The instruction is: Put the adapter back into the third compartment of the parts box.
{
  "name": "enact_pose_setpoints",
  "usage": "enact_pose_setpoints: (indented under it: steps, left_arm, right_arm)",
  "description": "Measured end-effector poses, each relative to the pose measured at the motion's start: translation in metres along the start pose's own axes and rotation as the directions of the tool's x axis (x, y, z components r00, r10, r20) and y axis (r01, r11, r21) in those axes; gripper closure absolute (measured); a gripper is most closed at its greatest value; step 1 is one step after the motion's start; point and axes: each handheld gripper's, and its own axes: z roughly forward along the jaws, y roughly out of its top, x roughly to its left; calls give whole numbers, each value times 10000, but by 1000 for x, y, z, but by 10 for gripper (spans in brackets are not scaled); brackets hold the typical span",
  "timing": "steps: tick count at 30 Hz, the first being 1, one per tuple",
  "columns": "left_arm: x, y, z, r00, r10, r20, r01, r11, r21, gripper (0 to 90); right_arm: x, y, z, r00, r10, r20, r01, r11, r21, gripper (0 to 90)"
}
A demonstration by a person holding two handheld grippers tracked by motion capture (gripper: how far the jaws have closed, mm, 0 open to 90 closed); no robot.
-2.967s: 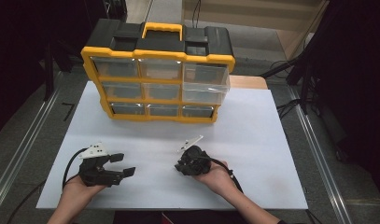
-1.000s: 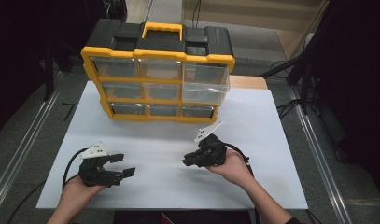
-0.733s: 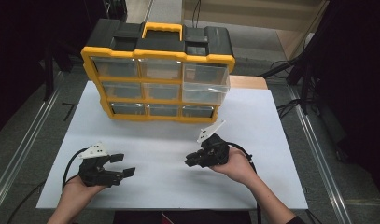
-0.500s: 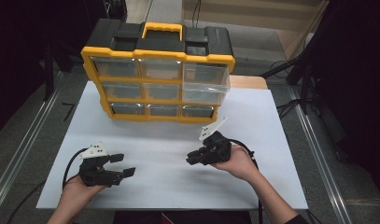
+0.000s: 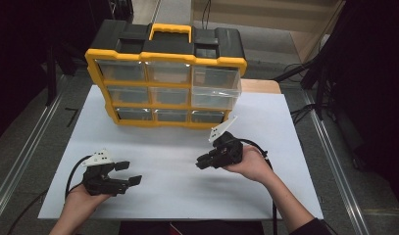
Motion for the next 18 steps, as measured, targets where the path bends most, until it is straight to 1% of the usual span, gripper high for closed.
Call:
enact_pose_setpoints:
  steps: [1, 2, 3, 5, 10, 11, 13, 15, 18]
  left_arm:
    - [0, 0, 0, 10000, -4, -9, 4, 10000, 6, 244]
    - [0, 0, 0, 10000, -13, 20, 13, 10000, 47, 244]
    - [0, 0, 0, 10000, -16, 43, 16, 10000, 33, 244]
    - [0, -1, 0, 10000, -17, 13, 17, 10000, 33, 244]
    - [0, -1, 0, 10000, -13, 9, 13, 10000, 15, 244]
    - [0, 0, 0, 10000, -34, 11, 34, 10000, 18, 244]
    - [0, -1, 0, 10000, -45, 23, 45, 10000, 27, 244]
    - [0, -1, 1, 10000, -82, 13, 82, 10000, 32, 244]
    - [1, -1, 1, 9999, -103, 16, 103, 9999, 11, 244]
  right_arm:
    - [0, 1, -1, 10000, 35, -21, -35, 10000, 33, 733]
    - [0, 2, 0, 9998, -113, -192, 111, 9999, -125, 733]
    - [2, 3, -3, 9998, 175, -36, -174, 9998, 90, 733]
    - [3, 4, -6, 9995, 303, -53, -303, 9995, 120, 733]
    - [5, 10, -11, 9999, -32, -166, 36, 9997, 260, 733]
    - [5, 11, -12, 9998, -115, -185, 119, 9997, 220, 733]
    - [7, 17, -17, 9998, -145, -141, 149, 9996, 244, 732]
    - [7, 19, -18, 9998, -160, -142, 164, 9995, 267, 733]
    - [9, 25, -23, 9994, -328, -102, 331, 9991, 269, 733]
